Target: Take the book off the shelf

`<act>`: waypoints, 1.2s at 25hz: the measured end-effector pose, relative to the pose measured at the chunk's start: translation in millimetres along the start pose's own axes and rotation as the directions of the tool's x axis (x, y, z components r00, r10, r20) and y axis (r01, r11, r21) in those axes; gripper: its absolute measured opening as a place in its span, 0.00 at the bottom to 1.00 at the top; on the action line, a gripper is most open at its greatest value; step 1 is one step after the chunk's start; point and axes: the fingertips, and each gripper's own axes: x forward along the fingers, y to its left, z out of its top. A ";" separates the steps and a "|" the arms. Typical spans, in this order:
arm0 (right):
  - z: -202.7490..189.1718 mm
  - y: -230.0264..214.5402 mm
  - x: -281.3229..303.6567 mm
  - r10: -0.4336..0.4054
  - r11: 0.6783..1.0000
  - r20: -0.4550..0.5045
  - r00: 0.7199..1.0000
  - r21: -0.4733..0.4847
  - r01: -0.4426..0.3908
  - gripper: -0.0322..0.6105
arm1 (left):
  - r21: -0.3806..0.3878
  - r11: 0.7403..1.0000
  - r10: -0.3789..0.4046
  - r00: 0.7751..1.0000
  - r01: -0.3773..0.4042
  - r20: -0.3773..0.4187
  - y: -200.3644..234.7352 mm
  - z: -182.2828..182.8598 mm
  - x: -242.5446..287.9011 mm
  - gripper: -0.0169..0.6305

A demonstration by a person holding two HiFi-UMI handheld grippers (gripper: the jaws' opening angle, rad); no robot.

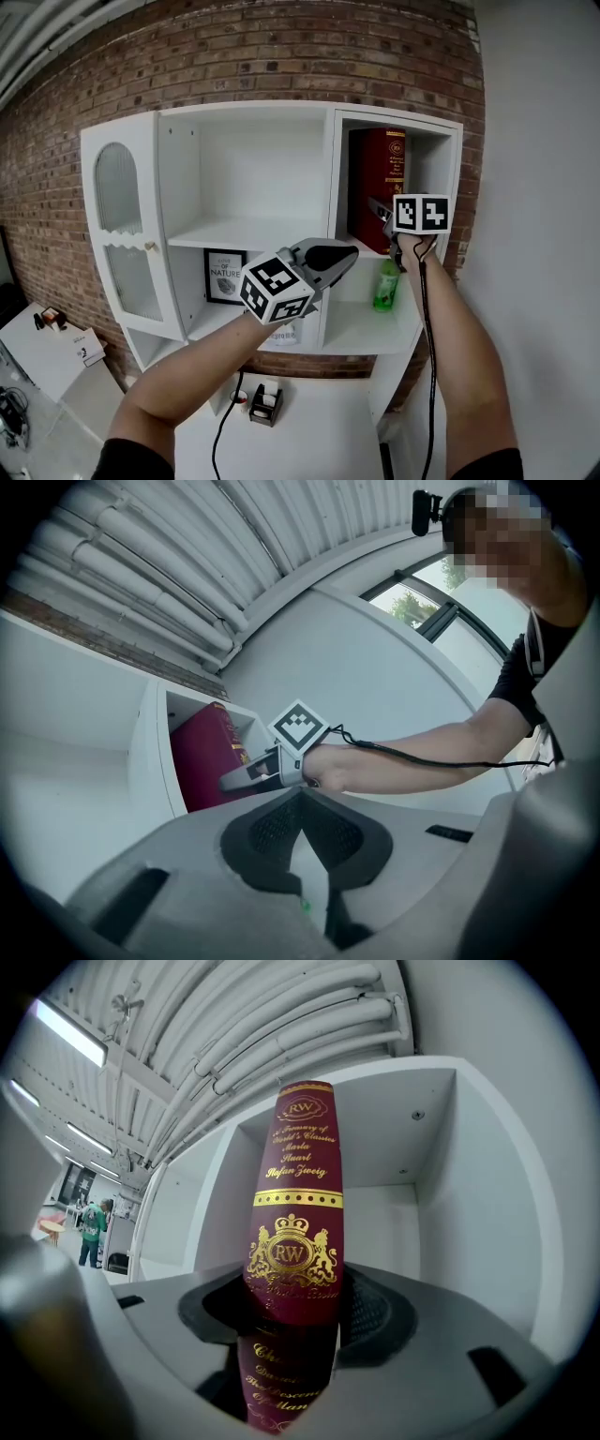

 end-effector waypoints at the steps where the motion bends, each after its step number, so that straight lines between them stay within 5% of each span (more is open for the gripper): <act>1: 0.9 2.0 -4.7 -0.004 1.000 0.005 1.000 -0.006 0.004 0.43 | -0.010 1.000 0.003 1.000 -0.003 0.001 0.6 -0.3 -2.6 0.04; 12: 11.7 37.2 -94.0 -0.054 0.997 0.074 0.996 -0.051 0.058 0.43 | -0.039 0.996 -0.076 0.996 0.078 0.044 -27.4 15.1 -44.0 0.04; 16: 9.2 64.1 -123.2 -0.072 0.994 0.105 0.992 -0.079 0.081 0.42 | 0.015 0.995 -0.098 0.995 0.098 0.013 -36.7 9.8 -72.0 0.04; 30: 6.0 174.9 -181.9 -0.128 0.991 0.144 0.981 -0.007 0.130 0.42 | 0.016 0.987 -0.156 0.987 0.157 -0.030 -74.7 12.3 -201.2 0.04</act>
